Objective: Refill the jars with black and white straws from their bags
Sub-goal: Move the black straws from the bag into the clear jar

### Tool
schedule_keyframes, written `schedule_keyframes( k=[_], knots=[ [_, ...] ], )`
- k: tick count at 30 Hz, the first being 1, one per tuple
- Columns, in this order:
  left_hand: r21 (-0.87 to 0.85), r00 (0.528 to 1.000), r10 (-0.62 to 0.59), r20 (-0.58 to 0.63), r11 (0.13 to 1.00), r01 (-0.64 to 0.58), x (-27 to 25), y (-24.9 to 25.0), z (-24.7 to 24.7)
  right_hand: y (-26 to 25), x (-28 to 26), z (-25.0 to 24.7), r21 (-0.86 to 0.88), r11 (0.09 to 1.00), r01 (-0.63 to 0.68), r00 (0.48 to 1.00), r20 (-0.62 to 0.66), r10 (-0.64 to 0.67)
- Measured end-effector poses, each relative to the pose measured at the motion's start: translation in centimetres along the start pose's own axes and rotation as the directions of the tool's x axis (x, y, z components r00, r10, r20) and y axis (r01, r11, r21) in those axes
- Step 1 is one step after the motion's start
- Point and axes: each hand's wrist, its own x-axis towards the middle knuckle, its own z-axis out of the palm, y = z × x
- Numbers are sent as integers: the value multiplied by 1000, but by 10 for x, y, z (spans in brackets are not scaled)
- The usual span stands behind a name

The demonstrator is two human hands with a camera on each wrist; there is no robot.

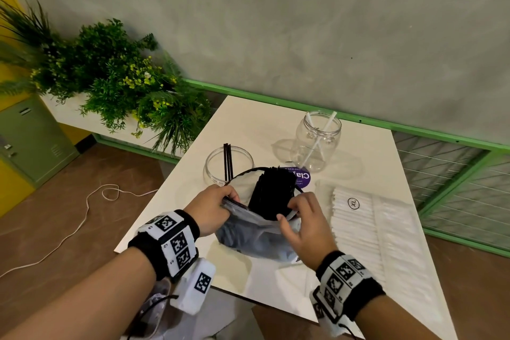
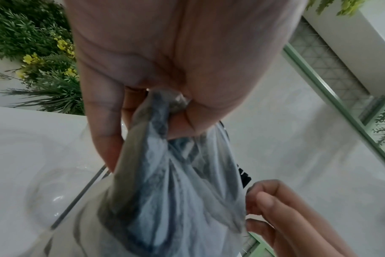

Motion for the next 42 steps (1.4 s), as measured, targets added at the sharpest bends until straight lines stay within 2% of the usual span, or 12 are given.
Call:
schedule_keyframes(
  k=[2,5,7,11,14,16,18,23,26,36,39,42],
  knots=[
    [10,1000,8,-7,1000,-8,-2,1,1,3,4,-3,5,995,-101,994,33,101],
    [9,999,35,-14,999,-35,-5,3,3,4,11,-2,-72,965,-253,946,192,262],
    [8,998,52,-18,999,-52,-6,4,5,3,12,1,-37,951,-305,937,168,307],
    [0,998,61,-32,998,-61,-6,5,7,-1,4,7,180,892,-414,910,65,410],
    [-2,997,62,-42,998,-62,-6,6,8,-9,0,11,364,833,-418,899,34,436],
    [-12,997,57,-48,998,-57,-7,7,8,-17,-1,14,461,802,-381,909,25,417],
    [-23,997,53,-56,998,-54,-7,7,8,-24,-2,16,457,832,-314,936,3,351],
    [-38,997,57,-55,998,-59,-8,8,8,-24,3,20,156,985,-72,997,19,70],
    [-31,997,60,-53,998,-62,-8,8,7,-16,10,20,26,999,-23,1000,13,22],
    [-23,995,85,-50,996,-86,-9,6,6,-23,24,14,-41,999,-35,982,184,42],
    [-33,995,87,-58,995,-89,-9,6,6,-43,45,-2,-142,982,126,951,300,-78],
    [-36,995,80,-53,996,-82,-8,8,6,-65,83,-14,-269,915,301,895,411,-173]
  ],
)
